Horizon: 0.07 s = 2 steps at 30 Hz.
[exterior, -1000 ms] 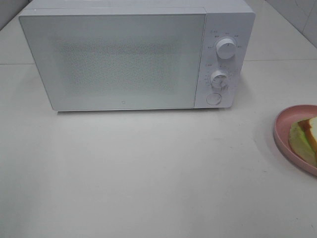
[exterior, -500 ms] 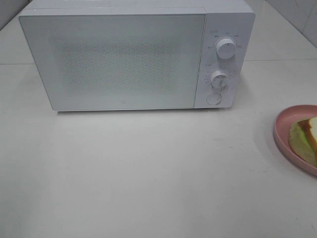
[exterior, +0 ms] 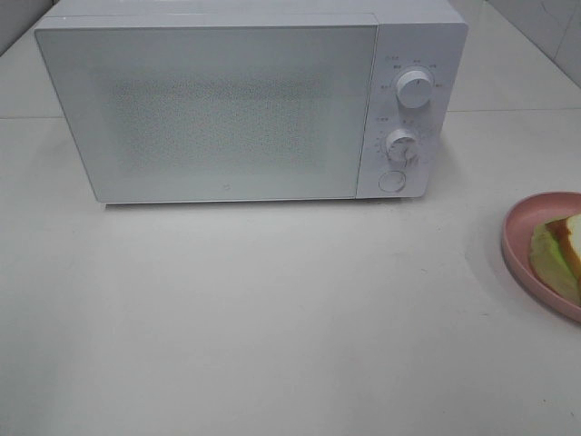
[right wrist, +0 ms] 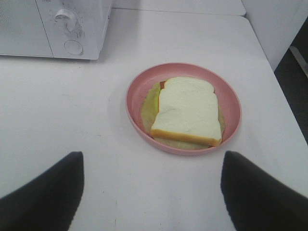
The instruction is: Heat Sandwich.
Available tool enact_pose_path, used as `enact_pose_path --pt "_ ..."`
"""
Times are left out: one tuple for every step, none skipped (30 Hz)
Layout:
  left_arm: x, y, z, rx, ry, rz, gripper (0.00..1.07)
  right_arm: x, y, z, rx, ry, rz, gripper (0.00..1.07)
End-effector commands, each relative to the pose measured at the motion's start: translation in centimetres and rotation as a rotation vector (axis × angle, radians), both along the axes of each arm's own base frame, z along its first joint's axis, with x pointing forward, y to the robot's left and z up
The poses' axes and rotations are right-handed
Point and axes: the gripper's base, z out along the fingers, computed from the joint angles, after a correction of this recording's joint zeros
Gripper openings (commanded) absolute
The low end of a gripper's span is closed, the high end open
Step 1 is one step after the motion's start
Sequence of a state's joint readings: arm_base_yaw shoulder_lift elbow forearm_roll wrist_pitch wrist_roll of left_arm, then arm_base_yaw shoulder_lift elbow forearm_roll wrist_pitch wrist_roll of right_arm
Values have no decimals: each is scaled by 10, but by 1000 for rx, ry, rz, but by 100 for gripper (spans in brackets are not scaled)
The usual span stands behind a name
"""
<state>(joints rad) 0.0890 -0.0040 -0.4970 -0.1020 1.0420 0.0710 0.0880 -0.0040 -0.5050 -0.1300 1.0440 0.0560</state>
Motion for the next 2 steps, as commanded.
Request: enact_pose_path --pt "-4 -1 0 -6 -32 5 98 -4 0 0 -2 -31 -4 76" --pt "-4 -1 0 -6 -32 5 98 -4 0 0 -2 -31 -4 76"
